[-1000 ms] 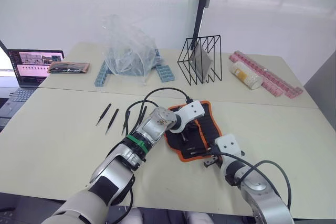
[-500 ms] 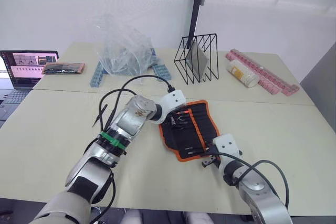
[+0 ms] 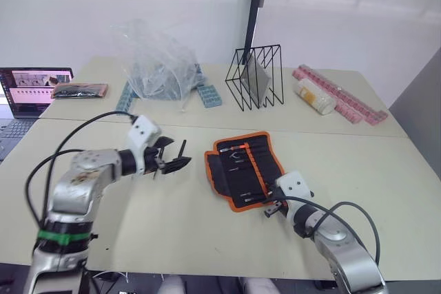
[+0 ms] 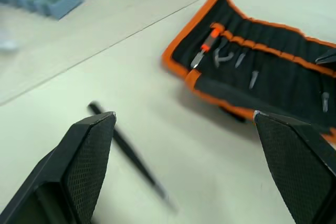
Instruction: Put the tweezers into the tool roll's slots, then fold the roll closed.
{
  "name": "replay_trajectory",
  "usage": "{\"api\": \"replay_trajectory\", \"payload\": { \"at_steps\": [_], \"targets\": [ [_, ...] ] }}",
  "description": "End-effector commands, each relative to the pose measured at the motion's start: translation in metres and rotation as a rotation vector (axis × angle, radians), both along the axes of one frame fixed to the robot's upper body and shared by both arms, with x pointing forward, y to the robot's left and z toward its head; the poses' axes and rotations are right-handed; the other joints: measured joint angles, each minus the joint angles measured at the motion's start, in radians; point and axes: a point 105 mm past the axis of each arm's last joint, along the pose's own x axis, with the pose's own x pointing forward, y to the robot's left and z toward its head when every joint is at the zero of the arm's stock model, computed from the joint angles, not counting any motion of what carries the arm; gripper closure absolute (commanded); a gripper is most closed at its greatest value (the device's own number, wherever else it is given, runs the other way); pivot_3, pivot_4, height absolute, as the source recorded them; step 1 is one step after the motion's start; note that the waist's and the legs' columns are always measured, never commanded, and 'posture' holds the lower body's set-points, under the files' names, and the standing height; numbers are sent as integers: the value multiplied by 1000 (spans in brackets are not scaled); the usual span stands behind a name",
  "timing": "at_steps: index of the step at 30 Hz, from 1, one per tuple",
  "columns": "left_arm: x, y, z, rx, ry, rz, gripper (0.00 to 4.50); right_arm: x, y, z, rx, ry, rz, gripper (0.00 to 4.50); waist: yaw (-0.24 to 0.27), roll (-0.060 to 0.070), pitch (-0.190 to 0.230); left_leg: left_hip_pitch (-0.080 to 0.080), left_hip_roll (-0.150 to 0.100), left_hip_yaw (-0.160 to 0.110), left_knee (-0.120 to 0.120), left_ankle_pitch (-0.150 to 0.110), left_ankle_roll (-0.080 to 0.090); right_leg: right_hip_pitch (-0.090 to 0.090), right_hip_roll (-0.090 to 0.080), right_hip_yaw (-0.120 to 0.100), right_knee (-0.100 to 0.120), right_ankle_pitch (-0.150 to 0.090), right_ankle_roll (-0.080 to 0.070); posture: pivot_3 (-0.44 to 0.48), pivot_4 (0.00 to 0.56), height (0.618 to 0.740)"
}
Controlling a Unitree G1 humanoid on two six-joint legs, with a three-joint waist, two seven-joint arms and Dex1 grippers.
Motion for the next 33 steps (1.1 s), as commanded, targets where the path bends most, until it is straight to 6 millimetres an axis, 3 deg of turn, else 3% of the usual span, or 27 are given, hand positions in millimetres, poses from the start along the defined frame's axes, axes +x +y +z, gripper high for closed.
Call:
{"api": "replay_trajectory", "payload": {
  "at_steps": [1, 4, 10, 19, 25, 33],
  "targets": [
    [-19, 40, 8, 10, -73, 147, 30, -8, -8, -24, -6, 93, 13, 4500, 0, 0, 0, 0, 0, 0, 0, 0, 0, 0, 0, 0, 0, 0, 0, 0, 150, 720],
    [-43, 74, -5, 14, -68, 280, 30, -11, -10, -17, 28, 50, 34, 4500, 1, 0, 0, 0, 0, 0, -3, 0, 0, -1, 0, 0, 0, -2, -2, 0, 150, 720],
    [-92, 122, -23, 14, -74, 505, 30, -17, -13, -17, 64, -3, 57, 4500, 18, 0, 2, 0, 0, 0, -4, 0, 0, -1, -2, -3, -1, -3, -4, 0, 150, 720],
    [-150, 137, -34, 5, -54, 684, 30, -15, -14, -16, 81, -34, 55, 4500, 24, -4, 3, 1, 0, 1, -4, 0, -1, -1, -3, -2, -1, -7, -10, 0, 150, 720],
    [-147, 134, -42, 11, -41, 690, 30, -14, -13, -14, 85, -37, 65, 4500, 24, -4, 3, 4, 0, 1, -4, 0, -1, -3, -3, -2, -2, -7, -11, 0, 150, 720],
    [-112, 137, -43, 5, -42, 656, 30, -17, -9, -15, 85, -41, 50, 4500, 24, -4, 3, 4, 0, 1, -4, -1, -1, -2, -3, -2, -2, -7, -11, 0, 150, 720]
  ]
}}
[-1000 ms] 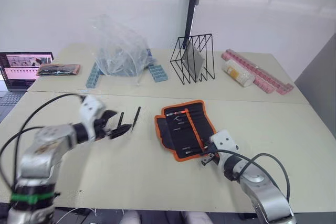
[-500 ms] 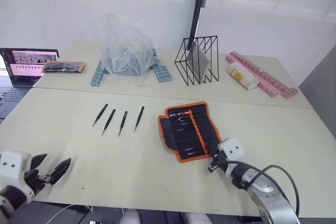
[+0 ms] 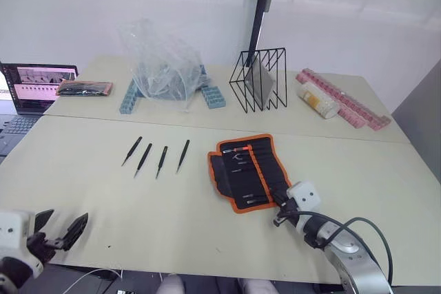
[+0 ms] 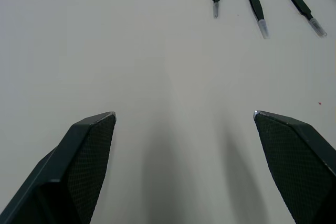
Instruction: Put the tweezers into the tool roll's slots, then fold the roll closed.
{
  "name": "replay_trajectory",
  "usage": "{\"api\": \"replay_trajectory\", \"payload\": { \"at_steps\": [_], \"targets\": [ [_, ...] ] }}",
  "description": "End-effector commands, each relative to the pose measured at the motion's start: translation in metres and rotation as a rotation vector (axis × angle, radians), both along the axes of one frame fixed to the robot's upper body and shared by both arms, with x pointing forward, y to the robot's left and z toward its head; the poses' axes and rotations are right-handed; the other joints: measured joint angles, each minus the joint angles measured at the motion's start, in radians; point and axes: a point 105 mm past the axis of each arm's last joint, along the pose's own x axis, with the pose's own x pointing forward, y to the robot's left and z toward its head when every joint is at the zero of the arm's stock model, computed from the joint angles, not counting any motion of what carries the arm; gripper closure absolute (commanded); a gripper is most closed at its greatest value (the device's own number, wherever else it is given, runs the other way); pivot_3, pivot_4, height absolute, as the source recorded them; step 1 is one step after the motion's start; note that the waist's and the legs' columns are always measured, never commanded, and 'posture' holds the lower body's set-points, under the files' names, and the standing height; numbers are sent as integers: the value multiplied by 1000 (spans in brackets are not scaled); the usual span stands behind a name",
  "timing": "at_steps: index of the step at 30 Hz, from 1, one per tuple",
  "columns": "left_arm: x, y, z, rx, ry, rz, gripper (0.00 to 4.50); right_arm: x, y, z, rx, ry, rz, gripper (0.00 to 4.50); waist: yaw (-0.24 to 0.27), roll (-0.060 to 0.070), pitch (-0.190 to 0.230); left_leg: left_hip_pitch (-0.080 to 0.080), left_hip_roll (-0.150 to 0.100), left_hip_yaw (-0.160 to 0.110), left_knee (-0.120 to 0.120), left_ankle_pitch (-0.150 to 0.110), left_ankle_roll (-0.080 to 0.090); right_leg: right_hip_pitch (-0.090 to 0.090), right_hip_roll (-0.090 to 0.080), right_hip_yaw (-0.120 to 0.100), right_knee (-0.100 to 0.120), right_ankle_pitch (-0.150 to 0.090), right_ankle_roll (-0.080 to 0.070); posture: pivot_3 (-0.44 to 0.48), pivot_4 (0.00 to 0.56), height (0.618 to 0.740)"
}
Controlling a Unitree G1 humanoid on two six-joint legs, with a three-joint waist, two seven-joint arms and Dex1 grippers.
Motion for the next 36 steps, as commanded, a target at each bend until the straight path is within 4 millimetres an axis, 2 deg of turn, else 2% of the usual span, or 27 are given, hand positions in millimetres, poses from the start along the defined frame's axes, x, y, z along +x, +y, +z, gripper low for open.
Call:
{"api": "replay_trajectory", "payload": {
  "at_steps": [1, 3, 5, 8, 10, 18, 22, 30, 33, 36],
  "targets": [
    [22, 4, 3, 26, -4, -24, 30, -7, 4, -9, 2, 38, -2, 4500, 0, 0, 0, 0, 0, 0, 0, 0, 0, 0, 0, 0, 0, 0, 0, 0, 150, 720],
    [36, 5, 3, 37, 0, -46, 30, -7, 5, -9, 4, 37, -10, 4500, 2, 0, 0, 0, 0, 0, -1, 0, 0, 0, 0, 0, 1, 0, 0, 0, 150, 720],
    [61, 3, 5, 29, -4, -68, 30, -7, 6, -8, 8, 33, -20, 4500, 3, 0, 0, 0, 0, 0, -1, 0, 0, 1, 1, 0, 1, 0, 0, 0, 150, 720],
    [88, -6, 2, 42, 24, -127, 30, -6, 8, -7, 12, 26, -29, 4500, 2, 0, 0, -1, 0, -1, -1, 0, 0, 1, 1, -1, 3, 1, 1, 0, 150, 720],
    [98, -10, -2, 60, 54, -160, 30, -6, 9, -6, 15, 19, -33, 4500, -5, 0, 0, -2, 0, 0, -1, 0, 0, 1, 1, 0, 3, 4, 6, 0, 150, 720],
    [137, -19, -14, 109, 82, -195, 30, -4, 14, -2, 32, 7, -53, 4500, 1, 3, -1, -1, 0, -1, -5, 0, 0, 1, 2, -1, 4, 3, 5, 0, 150, 720],
    [158, -33, -18, 99, 70, -229, 30, -6, 19, -6, 53, 9, -54, 4500, 8, 5, -3, 1, 0, -1, -4, 2, -1, 2, 2, -1, 5, 4, 6, 0, 150, 720],
    [180, -52, -29, 74, 67, -293, 30, -10, 21, -18, 87, 25, -76, 4500, 12, 8, -5, 5, -1, -2, -4, 2, -1, 8, 2, -1, 4, 4, 6, 0, 150, 720],
    [182, -54, -33, 71, 73, -300, 801, -10, 20, -19, 87, 25, -82, 4500, 13, 8, -5, 8, -1, -2, -4, 2, -1, 11, 2, -1, 4, 4, 7, 0, 150, 720],
    [182, -58, -36, 54, 73, -318, 1819, -10, 18, -19, 85, 21, -92, 4500, 13, 9, -5, 10, -1, -2, -4, 2, -1, 13, 2, -1, 4, 4, 7, 0, 150, 720]
  ]
}}
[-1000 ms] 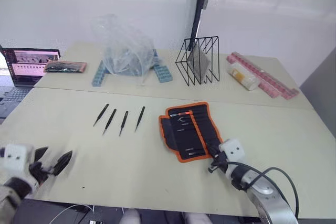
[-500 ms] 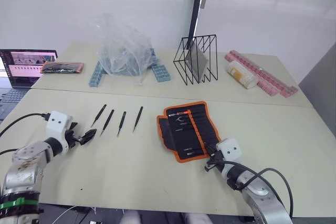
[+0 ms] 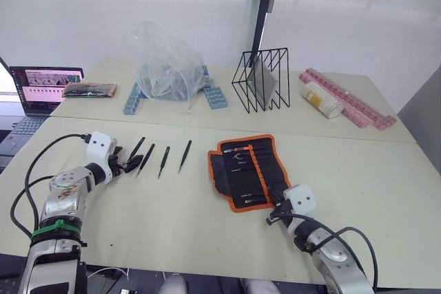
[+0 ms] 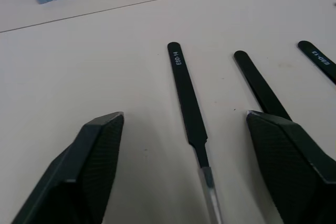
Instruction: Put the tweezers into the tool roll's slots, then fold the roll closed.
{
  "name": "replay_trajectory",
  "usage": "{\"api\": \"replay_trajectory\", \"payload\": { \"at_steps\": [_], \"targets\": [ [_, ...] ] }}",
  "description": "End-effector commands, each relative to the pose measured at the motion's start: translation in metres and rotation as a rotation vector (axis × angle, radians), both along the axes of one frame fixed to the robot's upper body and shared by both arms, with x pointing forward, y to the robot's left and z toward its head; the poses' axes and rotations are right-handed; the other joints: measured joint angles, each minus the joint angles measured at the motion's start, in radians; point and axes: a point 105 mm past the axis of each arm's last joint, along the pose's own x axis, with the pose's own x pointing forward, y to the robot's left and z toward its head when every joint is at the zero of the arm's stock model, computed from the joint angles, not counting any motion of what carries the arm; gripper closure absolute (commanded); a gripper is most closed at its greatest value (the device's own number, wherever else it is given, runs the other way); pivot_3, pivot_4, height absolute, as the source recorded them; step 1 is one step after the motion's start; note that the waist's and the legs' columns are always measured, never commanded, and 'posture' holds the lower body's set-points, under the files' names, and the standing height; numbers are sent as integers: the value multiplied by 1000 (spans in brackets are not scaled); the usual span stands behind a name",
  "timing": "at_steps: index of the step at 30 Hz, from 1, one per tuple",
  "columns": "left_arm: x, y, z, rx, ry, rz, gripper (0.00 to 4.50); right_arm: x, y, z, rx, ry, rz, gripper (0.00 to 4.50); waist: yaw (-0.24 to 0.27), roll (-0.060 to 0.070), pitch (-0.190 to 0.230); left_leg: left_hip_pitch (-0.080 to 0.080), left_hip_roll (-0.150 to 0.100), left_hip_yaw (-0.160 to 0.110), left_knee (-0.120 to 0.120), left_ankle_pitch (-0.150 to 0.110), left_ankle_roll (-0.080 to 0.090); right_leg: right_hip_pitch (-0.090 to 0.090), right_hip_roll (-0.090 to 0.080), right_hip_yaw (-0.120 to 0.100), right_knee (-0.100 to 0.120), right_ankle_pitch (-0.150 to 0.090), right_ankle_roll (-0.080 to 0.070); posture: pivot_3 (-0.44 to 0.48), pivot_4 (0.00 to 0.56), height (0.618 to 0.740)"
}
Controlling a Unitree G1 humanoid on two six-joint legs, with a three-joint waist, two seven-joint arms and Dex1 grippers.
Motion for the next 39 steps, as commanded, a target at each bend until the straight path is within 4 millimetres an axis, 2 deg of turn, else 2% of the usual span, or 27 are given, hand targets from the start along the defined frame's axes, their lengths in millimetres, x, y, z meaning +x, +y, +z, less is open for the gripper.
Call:
{"api": "replay_trajectory", "payload": {
  "at_steps": [1, 8, 16, 20, 22, 25, 27, 30, 34, 39],
  "targets": [
    [-2, -8, -17, 5, 55, -24, 2140, -6, 7, -13, 8, 58, 28, 4500, 0, 1, 0, 1, 0, 0, 0, 0, 0, 1, 0, 0, 0, 0, 0, 0, 150, 720],
    [0, -7, -17, -5, 47, -2, 4461, -5, 6, -11, 2, 52, 27, 4500, -1, 1, 0, 1, 0, 0, 0, 0, 0, 1, 0, 0, 0, 0, 0, 0, 150, 720],
    [0, -2, -11, 9, 24, 8, 4488, -5, 6, -10, -3, 48, 32, 4500, -1, 1, 0, 1, 0, 0, 0, 0, 0, 1, 0, 0, 0, 0, 0, 0, 150, 720],
    [-3, 0, -1, 15, -10, 6, 4488, -6, 7, -11, -4, 50, 37, 4500, -3, 1, 0, 1, 0, 0, 0, 0, 0, 1, 0, 0, 0, 0, 0, 0, 150, 720],
    [-5, 2, 10, 27, -41, 1, 4488, -6, 7, -11, -5, 51, 36, 4500, -5, 1, 0, 0, 0, 0, -1, 0, 0, 0, 0, 0, -1, -1, 0, 0, 150, 720],
    [-13, 0, 42, 55, -107, -45, 4488, -10, 5, -20, -11, 80, 25, 4500, -12, 0, 1, -3, 0, 0, -2, 0, 0, -3, 0, 0, -1, -1, 0, 0, 150, 720],
    [-16, -5, 51, 63, -121, -69, 4488, -12, 5, -24, -10, 95, 20, 4500, -10, -2, 1, -6, 0, 0, -3, 0, 0, -7, 0, 0, -1, -1, -1, 0, 150, 720],
    [-20, -27, 71, 78, -138, -173, 4488, -16, 3, -37, -8, 136, 7, 4500, -9, -3, 1, -10, 0, -1, -2, 0, 0, -10, 0, -1, 0, -1, -1, 0, 150, 720],
    [-28, -80, 91, 66, -127, -381, 4488, -18, 2, -46, -5, 163, -4, 4500, -10, -3, 1, -10, 0, -2, -2, 0, 0, -10, 0, -1, -1, -2, -1, 0, 150, 720],
    [-40, -149, 89, 73, -53, -629, 4488, -15, 2, -47, 1, 166, -16, 4500, -12, -5, 1, -9, 0, -2, -2, 0, 0, -8, 0, -2, -1, -1, -1, 0, 150, 720]
  ]
}}
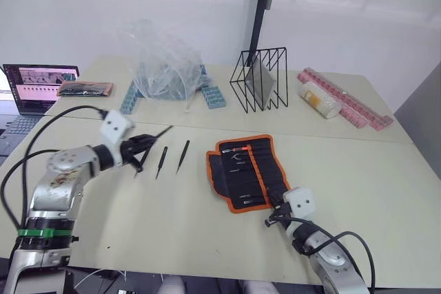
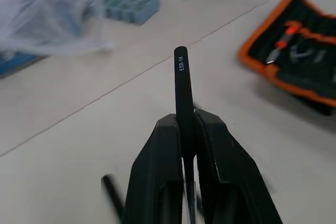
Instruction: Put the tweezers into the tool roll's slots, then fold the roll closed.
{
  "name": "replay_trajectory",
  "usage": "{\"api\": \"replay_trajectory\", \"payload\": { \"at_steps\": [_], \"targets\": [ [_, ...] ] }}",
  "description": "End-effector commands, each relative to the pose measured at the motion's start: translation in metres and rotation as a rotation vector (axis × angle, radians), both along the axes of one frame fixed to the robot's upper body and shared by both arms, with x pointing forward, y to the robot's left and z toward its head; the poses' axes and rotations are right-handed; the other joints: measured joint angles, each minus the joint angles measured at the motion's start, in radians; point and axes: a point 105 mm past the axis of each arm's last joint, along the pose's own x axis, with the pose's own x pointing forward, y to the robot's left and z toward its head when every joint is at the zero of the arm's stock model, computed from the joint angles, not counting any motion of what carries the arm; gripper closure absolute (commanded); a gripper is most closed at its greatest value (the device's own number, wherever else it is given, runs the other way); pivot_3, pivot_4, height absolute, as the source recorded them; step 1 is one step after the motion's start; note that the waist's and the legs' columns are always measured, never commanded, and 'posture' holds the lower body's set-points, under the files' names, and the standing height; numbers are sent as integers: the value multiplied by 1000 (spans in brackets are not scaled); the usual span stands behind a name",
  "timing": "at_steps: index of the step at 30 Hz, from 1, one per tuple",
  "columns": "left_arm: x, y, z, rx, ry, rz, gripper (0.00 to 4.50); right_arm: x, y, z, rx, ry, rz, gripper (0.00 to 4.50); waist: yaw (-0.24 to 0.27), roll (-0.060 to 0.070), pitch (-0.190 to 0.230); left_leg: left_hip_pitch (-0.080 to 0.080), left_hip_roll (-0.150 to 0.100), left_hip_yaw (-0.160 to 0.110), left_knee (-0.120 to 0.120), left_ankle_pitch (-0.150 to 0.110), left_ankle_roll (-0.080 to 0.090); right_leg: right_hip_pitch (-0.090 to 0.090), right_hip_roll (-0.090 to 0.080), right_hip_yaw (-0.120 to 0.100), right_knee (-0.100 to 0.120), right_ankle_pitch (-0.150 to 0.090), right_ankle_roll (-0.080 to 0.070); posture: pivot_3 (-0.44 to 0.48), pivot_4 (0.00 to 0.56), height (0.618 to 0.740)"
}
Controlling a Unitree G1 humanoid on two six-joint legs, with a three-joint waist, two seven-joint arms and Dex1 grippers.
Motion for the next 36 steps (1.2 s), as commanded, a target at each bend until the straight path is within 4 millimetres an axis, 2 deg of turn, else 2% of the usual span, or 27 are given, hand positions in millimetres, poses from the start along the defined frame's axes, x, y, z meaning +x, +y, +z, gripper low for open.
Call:
{"api": "replay_trajectory", "payload": {
  "at_steps": [1, 6, 11, 17, 22, 36],
  "targets": [
    [-11, -48, 1, 38, 29, -175, 4488, -12, -1, -41, -22, 169, -2, 4500, -4, -1, -1, 1, 0, 0, 0, 0, 0, 1, 0, 0, 0, 0, 0, 0, 150, 720],
    [-12, -94, -19, 174, 95, -298, 4488, -10, 2, -39, -19, 162, -1, 4500, -4, -2, -1, 5, 0, 0, 0, 0, 0, 5, 1, 0, -1, 0, 0, 0, 150, 720],
    [-4, -117, -32, 268, 142, -350, 4488, -9, 2, -35, -23, 150, -1, 4500, -7, -2, -1, 5, 0, -1, 0, 0, 0, 5, 1, 0, -1, 0, 0, 0, 150, 720],
    [7, -119, -49, 382, 177, -348, 4488, -9, 4, -32, -24, 140, -4, 4500, -8, -1, 0, 5, 0, -2, 0, 0, 0, 5, 1, 0, -1, 0, 0, 0, 150, 720],
    [3, -130, -48, 391, 182, -391, 4488, -11, 2, -30, -27, 137, -18, 4500, -3, -1, 0, 4, -1, -2, 0, 0, 0, 5, 1, 0, -1, 0, 0, 0, 150, 720],
    [17, -150, -53, 434, 151, -409, 4488, -14, 5, -29, -24, 137, -24, 4500, -1, 0, 0, 4, -1, -3, 0, 0, 0, 5, 1, 0, -1, -1, 0, 0, 150, 720]
  ]
}}
